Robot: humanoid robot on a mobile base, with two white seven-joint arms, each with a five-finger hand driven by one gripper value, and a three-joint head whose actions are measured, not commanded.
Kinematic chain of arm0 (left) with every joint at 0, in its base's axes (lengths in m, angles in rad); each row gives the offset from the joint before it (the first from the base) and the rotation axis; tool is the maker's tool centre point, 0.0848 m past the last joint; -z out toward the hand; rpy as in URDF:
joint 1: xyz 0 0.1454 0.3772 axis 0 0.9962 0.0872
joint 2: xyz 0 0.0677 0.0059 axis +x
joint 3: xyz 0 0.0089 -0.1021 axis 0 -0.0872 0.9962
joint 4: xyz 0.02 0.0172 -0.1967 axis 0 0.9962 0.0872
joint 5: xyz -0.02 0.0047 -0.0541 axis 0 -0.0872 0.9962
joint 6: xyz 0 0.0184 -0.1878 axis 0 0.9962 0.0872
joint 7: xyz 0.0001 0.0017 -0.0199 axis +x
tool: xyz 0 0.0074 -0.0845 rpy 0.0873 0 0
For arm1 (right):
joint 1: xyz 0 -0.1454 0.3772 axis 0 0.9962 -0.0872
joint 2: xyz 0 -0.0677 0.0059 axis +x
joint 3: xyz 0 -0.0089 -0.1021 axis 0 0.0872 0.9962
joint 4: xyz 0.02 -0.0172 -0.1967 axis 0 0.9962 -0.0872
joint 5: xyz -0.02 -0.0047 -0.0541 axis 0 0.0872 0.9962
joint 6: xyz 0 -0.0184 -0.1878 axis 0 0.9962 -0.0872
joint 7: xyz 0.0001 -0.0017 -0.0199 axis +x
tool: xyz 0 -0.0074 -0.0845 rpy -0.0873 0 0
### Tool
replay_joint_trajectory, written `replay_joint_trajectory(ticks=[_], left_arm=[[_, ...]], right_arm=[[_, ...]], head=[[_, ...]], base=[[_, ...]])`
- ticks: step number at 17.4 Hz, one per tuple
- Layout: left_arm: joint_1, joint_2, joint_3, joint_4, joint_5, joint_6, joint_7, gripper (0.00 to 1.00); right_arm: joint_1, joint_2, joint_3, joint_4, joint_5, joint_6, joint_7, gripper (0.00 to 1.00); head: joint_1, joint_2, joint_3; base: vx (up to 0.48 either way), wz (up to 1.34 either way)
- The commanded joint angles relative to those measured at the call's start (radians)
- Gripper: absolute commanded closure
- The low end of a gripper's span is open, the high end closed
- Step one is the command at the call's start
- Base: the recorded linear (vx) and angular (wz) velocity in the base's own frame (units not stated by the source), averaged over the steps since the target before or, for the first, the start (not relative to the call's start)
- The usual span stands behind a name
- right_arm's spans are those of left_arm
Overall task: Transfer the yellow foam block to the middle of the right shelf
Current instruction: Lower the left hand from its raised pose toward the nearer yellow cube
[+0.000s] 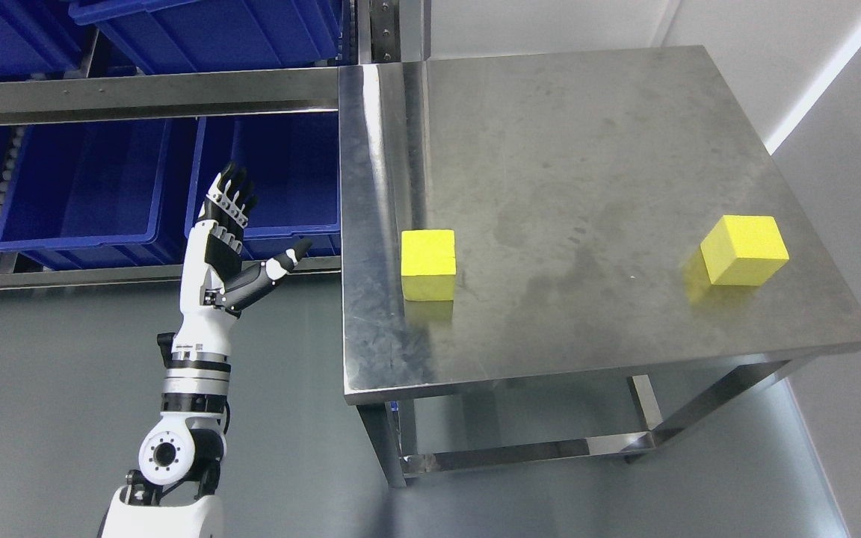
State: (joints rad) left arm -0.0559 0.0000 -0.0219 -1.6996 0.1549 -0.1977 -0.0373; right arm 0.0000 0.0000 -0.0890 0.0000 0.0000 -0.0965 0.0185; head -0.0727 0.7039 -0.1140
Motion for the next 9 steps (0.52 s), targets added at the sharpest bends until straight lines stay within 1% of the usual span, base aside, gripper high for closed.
replay_joint_trajectory(ticks=[1,6,8,9], left_arm=[[0.001,0.017,-0.009,-0.002,0.000,-0.002,-0.003,0.00],[0.002,0.017,-0.009,-0.003,0.000,-0.005,-0.013,0.00],[0.001,0.017,-0.016,-0.005,0.000,-0.015,-0.048,0.00],[-0.007,0.017,-0.020,-0.005,0.000,-0.016,-0.097,0.00]], right_arm=[[-0.003,-0.017,0.000,-0.017,0.000,0.000,0.000,0.00],[-0.003,-0.017,0.000,-0.017,0.000,0.000,0.000,0.00],[-0.002,-0.017,0.000,-0.017,0.000,0.000,0.000,0.00],[-0.002,-0.017,0.000,-0.017,0.000,0.000,0.000,0.00]], head=[[0.0000,0.000,0.000],[0.0000,0.000,0.000],[0.0000,0.000,0.000],[0.0000,0.000,0.000]], base=[[0.000,0.00],[-0.001,0.00],[0.001,-0.02],[0.000,0.00]])
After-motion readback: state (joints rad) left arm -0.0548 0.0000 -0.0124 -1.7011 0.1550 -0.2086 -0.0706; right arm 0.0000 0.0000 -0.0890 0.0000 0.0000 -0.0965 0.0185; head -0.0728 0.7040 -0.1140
